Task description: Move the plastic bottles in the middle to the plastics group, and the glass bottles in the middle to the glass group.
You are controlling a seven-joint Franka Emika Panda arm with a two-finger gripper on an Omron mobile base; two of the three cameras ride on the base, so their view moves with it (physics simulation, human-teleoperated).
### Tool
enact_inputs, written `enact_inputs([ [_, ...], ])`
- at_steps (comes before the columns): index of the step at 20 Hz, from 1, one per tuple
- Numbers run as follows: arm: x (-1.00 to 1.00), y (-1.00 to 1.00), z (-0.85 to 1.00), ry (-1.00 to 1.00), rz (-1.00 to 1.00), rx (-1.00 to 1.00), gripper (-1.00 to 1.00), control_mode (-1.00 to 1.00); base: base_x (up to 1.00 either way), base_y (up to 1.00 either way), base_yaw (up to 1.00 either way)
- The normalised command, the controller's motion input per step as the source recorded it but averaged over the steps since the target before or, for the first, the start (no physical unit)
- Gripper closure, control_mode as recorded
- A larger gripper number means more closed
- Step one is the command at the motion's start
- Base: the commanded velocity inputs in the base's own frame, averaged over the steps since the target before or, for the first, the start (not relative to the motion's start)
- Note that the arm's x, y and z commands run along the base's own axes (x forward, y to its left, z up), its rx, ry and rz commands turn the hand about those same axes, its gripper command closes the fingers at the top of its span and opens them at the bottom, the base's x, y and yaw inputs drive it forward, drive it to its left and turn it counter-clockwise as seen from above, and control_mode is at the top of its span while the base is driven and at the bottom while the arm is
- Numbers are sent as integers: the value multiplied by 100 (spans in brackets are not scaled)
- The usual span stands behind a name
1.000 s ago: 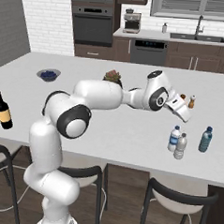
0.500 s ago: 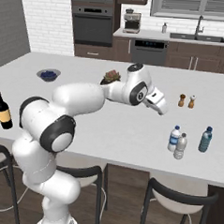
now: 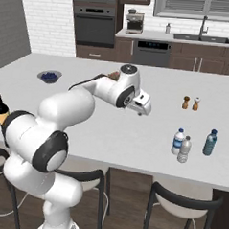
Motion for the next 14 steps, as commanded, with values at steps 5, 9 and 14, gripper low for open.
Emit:
enact_inputs([
  [5, -7, 100, 1, 5, 25, -1, -100, -100, 0, 0, 0],
  [9, -18, 100, 1, 0, 17, -5, -100, -100, 0, 0, 0],
  [14, -16, 100, 0, 0, 14, -9, -100, -100, 0, 0, 0],
])
